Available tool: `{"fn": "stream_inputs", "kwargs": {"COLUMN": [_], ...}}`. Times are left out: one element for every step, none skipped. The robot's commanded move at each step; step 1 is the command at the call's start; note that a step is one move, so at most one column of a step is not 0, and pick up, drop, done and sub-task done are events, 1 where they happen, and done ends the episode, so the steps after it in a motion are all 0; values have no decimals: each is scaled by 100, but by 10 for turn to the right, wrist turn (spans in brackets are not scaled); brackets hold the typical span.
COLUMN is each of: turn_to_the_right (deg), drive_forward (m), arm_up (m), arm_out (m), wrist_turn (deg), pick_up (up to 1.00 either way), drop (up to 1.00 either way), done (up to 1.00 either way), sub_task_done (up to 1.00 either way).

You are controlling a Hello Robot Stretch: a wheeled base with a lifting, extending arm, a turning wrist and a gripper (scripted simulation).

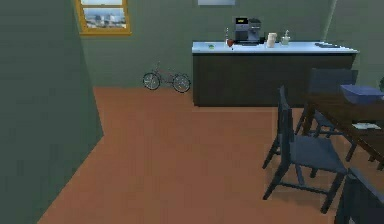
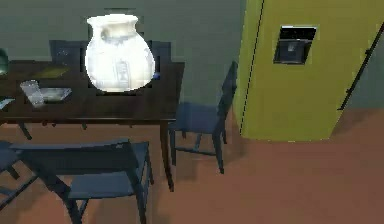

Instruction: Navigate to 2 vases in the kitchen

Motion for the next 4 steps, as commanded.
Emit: {"fn": "stream_inputs", "kwargs": {"turn_to_the_right": [0,0,450,180], "drive_forward": [100,80,0,0], "arm_up": [0,0,0,0], "arm_out": [0,0,0,0], "wrist_turn": [0,0,0,0], "pick_up": [0,0,0,0], "drop": [0,0,0,0], "done": [0,0,0,0], "sub_task_done": [0,0,0,0]}}
